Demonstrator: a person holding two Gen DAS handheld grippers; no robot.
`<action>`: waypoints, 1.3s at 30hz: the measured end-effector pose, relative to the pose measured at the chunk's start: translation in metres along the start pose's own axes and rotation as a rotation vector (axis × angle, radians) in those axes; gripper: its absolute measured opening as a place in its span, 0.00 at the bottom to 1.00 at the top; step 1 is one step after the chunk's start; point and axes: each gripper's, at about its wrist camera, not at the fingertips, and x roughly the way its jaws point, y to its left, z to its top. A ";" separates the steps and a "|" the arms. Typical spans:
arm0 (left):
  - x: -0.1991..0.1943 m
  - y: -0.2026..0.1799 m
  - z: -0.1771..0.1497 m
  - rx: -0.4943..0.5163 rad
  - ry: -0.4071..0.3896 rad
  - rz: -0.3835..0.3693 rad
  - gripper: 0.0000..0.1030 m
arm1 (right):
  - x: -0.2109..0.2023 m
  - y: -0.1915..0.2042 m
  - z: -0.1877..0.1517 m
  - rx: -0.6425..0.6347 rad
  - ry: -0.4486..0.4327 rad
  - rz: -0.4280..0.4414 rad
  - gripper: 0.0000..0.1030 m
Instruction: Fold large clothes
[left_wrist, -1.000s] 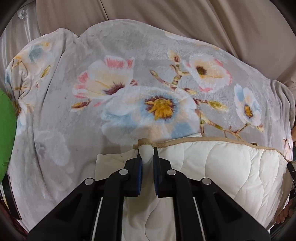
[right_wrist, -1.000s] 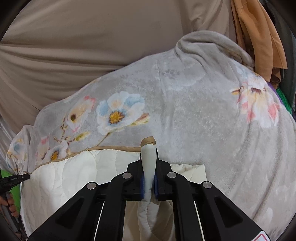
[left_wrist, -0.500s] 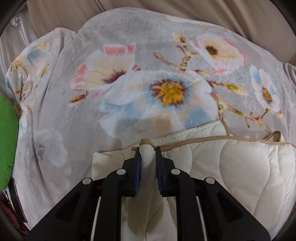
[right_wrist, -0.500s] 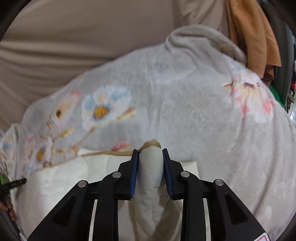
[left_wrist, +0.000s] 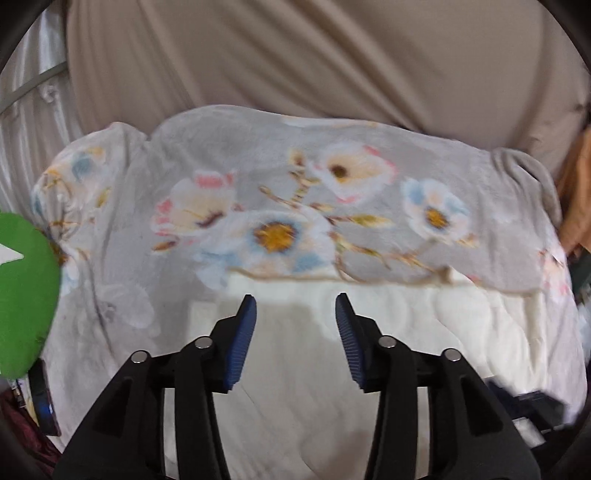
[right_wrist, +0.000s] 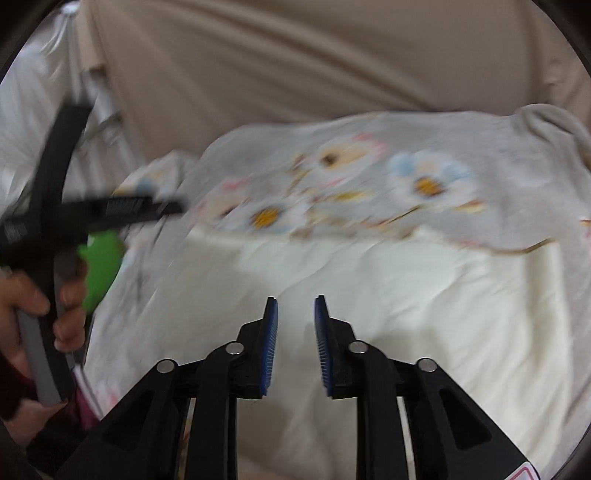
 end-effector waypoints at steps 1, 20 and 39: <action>0.003 -0.007 -0.011 0.007 0.037 -0.038 0.43 | 0.007 0.009 -0.010 -0.015 0.030 0.016 0.14; 0.034 0.081 -0.064 -0.193 0.162 0.064 0.40 | -0.104 -0.143 -0.082 0.368 -0.025 -0.442 0.00; 0.127 0.076 -0.033 -0.211 0.206 0.101 0.42 | -0.009 -0.160 -0.032 0.241 0.129 -0.554 0.00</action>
